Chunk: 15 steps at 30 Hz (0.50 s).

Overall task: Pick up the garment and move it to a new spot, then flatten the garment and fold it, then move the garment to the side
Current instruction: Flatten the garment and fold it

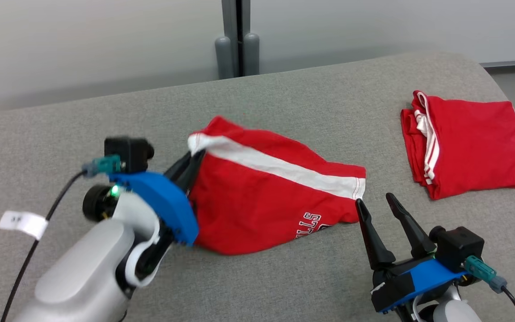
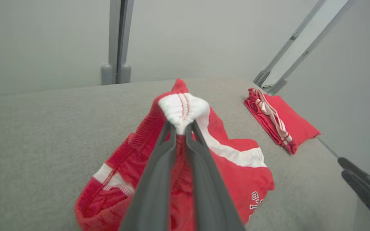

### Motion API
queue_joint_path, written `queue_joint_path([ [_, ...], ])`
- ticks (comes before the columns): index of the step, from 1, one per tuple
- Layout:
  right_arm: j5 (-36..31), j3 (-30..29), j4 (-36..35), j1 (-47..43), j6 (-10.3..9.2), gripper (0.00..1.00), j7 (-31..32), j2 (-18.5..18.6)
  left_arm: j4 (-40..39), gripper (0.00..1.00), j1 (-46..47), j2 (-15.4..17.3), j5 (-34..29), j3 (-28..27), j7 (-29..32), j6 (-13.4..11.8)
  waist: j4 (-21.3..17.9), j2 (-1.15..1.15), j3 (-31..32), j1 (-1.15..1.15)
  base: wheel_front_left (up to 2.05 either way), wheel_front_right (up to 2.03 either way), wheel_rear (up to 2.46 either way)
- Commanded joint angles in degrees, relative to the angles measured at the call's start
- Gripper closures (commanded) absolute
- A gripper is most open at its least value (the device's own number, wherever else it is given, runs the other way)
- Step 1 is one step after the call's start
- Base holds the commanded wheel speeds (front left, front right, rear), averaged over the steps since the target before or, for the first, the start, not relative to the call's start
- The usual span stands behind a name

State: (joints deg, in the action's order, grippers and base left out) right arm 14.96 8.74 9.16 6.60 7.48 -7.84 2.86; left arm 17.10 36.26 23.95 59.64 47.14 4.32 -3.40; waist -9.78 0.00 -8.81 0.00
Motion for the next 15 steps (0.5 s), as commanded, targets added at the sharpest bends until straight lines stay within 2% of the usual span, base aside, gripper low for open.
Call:
queue_joint_path([
  [1, 0.04, 0.03, -0.20, -0.52, 0.03, 0.00, 0.05, 0.05, -0.97, 1.00, -1.81, 0.62, -0.10, 0.44, 0.44, -0.67, 0.59, 0.00, 0.35, 0.00, 0.00, 0.00, 0.00],
  [4, -0.20, 0.02, -0.41, -0.74, 0.03, 0.00, 0.23, 0.04, -4.45, 1.00, -7.62, 5.03, -1.40, 2.61, 1.74, -3.23, 1.59, 0.00, 0.65, 0.00, 0.00, 0.00, 0.00],
  [7, -0.49, -0.01, -0.61, -0.78, 0.03, 0.00, 0.49, 0.05, -8.55, 1.00, -12.41, 8.06, -2.15, 4.08, 2.19, -5.50, 2.57, 0.00, 0.95, 0.00, 0.00, 0.00, 0.00],
  [12, -0.64, 0.34, -0.59, -1.00, 0.03, 0.00, 0.97, 0.05, -11.29, 1.00, -17.50, 11.14, -2.74, 4.06, 1.35, -10.02, 3.79, 0.00, 1.76, 0.00, 0.00, 0.00, 0.00],
  [15, -0.74, 0.56, -0.53, -1.16, 0.03, 0.00, 1.20, 0.05, -10.31, 1.00, -18.77, 11.57, -3.51, 4.26, 0.51, -11.57, 4.07, 0.00, 2.31, 0.00, 0.00, 0.00, 0.00],
])
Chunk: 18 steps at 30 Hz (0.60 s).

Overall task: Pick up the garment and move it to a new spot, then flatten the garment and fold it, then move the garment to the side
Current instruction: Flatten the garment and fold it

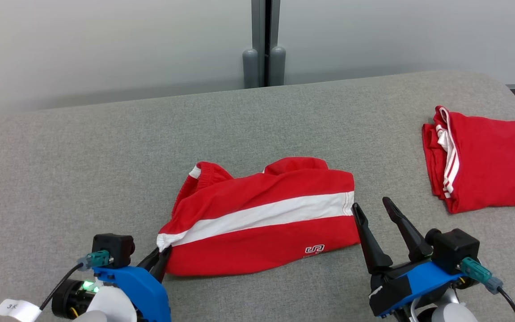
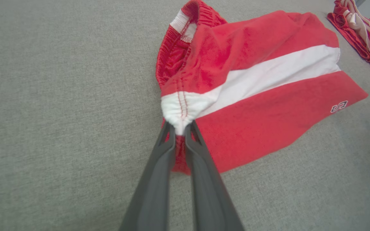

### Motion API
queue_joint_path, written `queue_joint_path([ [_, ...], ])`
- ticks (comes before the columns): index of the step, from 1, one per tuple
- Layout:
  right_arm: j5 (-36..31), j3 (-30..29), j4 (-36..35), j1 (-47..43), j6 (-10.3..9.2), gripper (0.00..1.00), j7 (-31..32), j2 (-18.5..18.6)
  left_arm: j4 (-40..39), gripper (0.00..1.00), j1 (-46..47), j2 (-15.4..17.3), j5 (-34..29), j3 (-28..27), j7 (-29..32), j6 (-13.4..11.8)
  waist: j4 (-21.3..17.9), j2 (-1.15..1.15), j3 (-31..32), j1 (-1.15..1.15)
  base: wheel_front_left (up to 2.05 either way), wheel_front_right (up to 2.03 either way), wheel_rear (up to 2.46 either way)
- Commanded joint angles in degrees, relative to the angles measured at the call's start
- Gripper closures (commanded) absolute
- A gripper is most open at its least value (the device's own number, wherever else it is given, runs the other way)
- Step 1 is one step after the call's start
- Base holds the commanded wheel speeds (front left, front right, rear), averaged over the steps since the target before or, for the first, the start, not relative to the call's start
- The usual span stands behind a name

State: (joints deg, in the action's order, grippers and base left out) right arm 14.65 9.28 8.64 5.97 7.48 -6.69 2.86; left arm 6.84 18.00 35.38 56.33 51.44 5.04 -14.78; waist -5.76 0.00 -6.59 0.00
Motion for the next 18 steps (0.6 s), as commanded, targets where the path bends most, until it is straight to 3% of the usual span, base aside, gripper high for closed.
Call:
queue_joint_path([
  [1, -0.45, 0.11, 0.01, -0.47, 0.03, 0.00, 0.12, 0.05, 0.58, 1.00, -0.73, 0.06, -0.38, 0.02, -0.45, -0.61, 0.07, 0.00, 0.33, 0.00, 0.00, 0.00, 0.00],
  [3, -0.48, 0.29, 0.02, -0.44, 0.03, 0.00, 0.29, 0.05, 1.82, 1.00, -1.26, -0.20, -0.76, 0.19, -0.90, -1.41, -0.05, 0.00, 0.71, 0.00, 0.00, 0.00, 0.00],
  [5, -0.50, 0.29, -0.01, -0.54, 0.03, 0.00, 0.31, 0.05, 2.77, 0.56, -1.94, -0.71, -0.67, 0.00, -1.62, -2.31, -0.25, 0.00, 1.09, 0.00, 0.00, 0.00, 0.00],
  [6, -0.47, 0.26, -0.07, -0.64, 0.03, 0.00, 0.36, 0.05, 3.13, 0.44, -2.23, -0.83, -0.72, -0.18, -2.12, -2.59, -0.33, 0.00, 1.19, 0.00, 0.00, 0.00, 0.00],
  [7, -0.49, 0.19, -0.15, -0.77, 0.03, 0.00, 0.38, 0.05, 3.35, 0.00, -2.58, -1.06, -0.58, -0.46, -2.90, -2.93, -0.39, 0.00, 1.28, 0.00, 0.00, 0.00, 0.00],
  [12, -0.55, -0.66, -0.55, -1.53, 0.03, 0.00, 0.47, 0.05, 3.29, 0.00, -4.77, -1.81, 0.21, -2.28, -7.40, -3.43, -0.26, 0.00, 1.71, 0.00, 0.00, 0.00, 0.00],
  [18, -0.92, -2.79, -1.46, -2.67, 0.03, 0.00, 0.79, 0.05, 1.65, 0.00, -7.19, -2.27, -0.93, -5.98, -17.54, -2.47, 0.76, 0.00, 2.59, 0.00, 0.00, 0.00, 0.00],
])
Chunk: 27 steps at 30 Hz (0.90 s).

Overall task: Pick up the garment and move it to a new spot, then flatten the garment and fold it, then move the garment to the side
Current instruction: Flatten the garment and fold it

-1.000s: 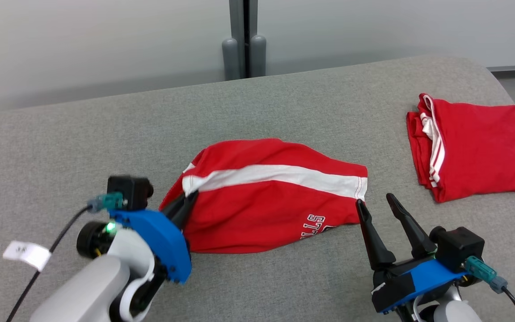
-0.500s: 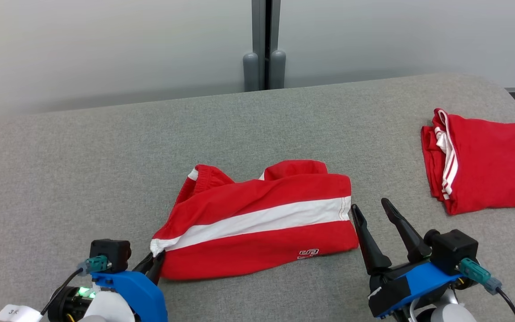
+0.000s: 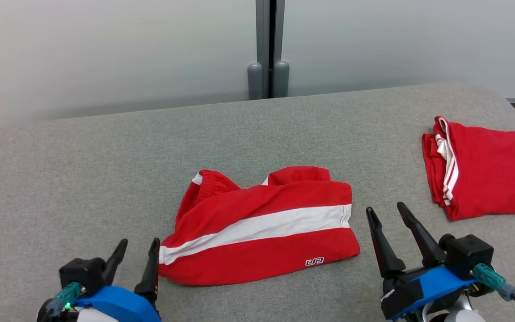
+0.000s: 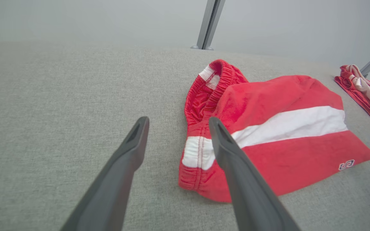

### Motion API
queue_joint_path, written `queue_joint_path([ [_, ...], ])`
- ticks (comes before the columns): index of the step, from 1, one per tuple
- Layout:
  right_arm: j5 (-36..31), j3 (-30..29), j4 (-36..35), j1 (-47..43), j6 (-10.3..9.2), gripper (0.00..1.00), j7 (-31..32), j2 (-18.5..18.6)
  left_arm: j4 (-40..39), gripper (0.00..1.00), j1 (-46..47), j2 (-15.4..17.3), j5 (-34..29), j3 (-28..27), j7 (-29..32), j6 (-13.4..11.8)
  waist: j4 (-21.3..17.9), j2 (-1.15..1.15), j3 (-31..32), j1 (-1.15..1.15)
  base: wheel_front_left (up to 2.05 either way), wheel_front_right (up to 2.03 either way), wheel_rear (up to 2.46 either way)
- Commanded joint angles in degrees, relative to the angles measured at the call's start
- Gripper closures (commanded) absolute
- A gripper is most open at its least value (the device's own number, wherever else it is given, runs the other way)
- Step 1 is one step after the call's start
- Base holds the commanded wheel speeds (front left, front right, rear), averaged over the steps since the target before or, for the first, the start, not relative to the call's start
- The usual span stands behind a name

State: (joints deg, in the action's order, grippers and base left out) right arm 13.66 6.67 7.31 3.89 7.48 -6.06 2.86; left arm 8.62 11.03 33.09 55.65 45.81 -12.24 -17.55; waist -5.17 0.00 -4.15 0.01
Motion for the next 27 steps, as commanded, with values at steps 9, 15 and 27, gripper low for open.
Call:
queue_joint_path([
  [9, -0.78, -2.26, -1.22, -1.70, 0.03, 0.00, 0.88, 0.05, -3.56, 0.00, -3.90, -5.48, -12.51, -14.95, -2.93, 3.20, 1.23, 0.00, 1.50, -0.01, 0.00, 0.00, 0.00],
  [15, -1.03, -2.62, -1.51, -2.11, 0.03, 0.00, 1.45, 0.05, -3.38, 0.00, -8.54, -10.78, -21.74, -24.21, -2.96, 7.49, 1.17, 0.00, 2.48, -0.01, 0.00, 0.00, 0.00],
  [27, -1.78, -4.13, -0.73, -3.49, 0.03, 0.00, 2.05, 0.05, 2.05, 0.00, -12.92, -15.03, -29.60, -30.49, -2.98, 13.72, 1.44, 0.00, 4.18, -0.01, 0.00, 0.00, 0.00],
])
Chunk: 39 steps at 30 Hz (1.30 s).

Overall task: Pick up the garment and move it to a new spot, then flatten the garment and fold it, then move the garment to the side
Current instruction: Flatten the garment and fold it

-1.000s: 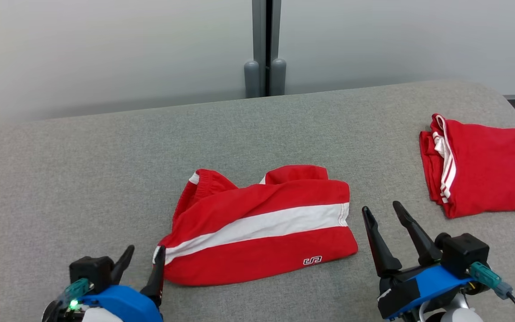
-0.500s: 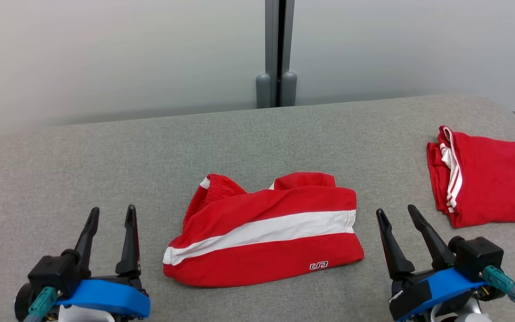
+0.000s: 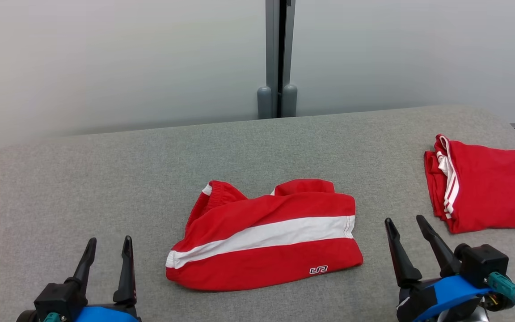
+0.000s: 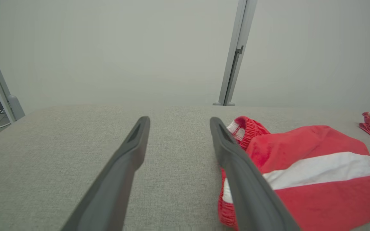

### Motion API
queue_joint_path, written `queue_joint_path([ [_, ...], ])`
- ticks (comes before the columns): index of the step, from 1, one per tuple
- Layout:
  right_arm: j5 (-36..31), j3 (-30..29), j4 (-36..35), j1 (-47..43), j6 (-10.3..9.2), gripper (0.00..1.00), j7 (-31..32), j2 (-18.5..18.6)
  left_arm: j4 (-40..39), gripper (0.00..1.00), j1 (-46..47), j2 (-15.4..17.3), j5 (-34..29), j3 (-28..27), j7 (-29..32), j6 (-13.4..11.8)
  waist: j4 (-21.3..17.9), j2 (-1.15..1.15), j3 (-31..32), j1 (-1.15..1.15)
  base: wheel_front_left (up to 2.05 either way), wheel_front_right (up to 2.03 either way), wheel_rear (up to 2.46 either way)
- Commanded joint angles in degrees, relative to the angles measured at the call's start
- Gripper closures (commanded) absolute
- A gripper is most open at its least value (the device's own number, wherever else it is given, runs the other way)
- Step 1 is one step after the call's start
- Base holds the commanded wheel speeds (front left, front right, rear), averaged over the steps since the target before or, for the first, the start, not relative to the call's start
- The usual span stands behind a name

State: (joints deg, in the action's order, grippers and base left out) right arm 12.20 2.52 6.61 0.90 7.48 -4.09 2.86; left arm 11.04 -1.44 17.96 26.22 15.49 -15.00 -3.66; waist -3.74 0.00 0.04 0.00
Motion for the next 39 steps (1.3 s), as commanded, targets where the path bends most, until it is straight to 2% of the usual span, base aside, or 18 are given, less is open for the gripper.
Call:
queue_joint_path([
  [1, -0.33, -0.17, 0.02, -0.65, 0.03, 0.00, 0.14, 0.04, 0.29, 0.00, -0.55, -0.09, -0.06, -0.28, -0.21, 0.26, 0.06, 0.00, 0.06, 0.00, 0.00, 0.00, 0.00],
  [8, -0.16, -1.15, 0.19, -1.07, 0.03, 0.00, 0.05, 0.05, 2.31, 0.00, 0.73, -0.35, 0.15, -0.28, -0.10, 1.47, 0.40, 0.00, 0.37, 0.00, 0.00, 0.00, 0.00],
  [24, 0.32, -1.23, -0.30, -1.04, 0.03, 0.00, -0.21, 0.05, 0.16, 0.00, 0.76, 0.21, 0.82, 0.00, 2.05, -0.22, 0.00, 0.00, -0.06, 0.00, 0.00, 0.00, 0.00],
  [30, 0.42, -0.84, -0.45, -0.79, 0.03, 0.00, -0.25, 0.05, -0.68, 0.00, 0.47, 0.57, 0.66, 1.23, 3.75, 0.26, 0.11, 0.00, -0.42, 0.00, 0.00, 0.00, 0.00],
  [39, 0.75, 0.49, 0.07, 0.18, 0.03, 0.00, -0.08, 0.05, 1.76, 0.00, 2.86, 0.71, 3.71, 6.74, 14.98, 5.71, 0.00, 0.00, -1.31, 0.00, 0.00, 0.00, 0.00],
])
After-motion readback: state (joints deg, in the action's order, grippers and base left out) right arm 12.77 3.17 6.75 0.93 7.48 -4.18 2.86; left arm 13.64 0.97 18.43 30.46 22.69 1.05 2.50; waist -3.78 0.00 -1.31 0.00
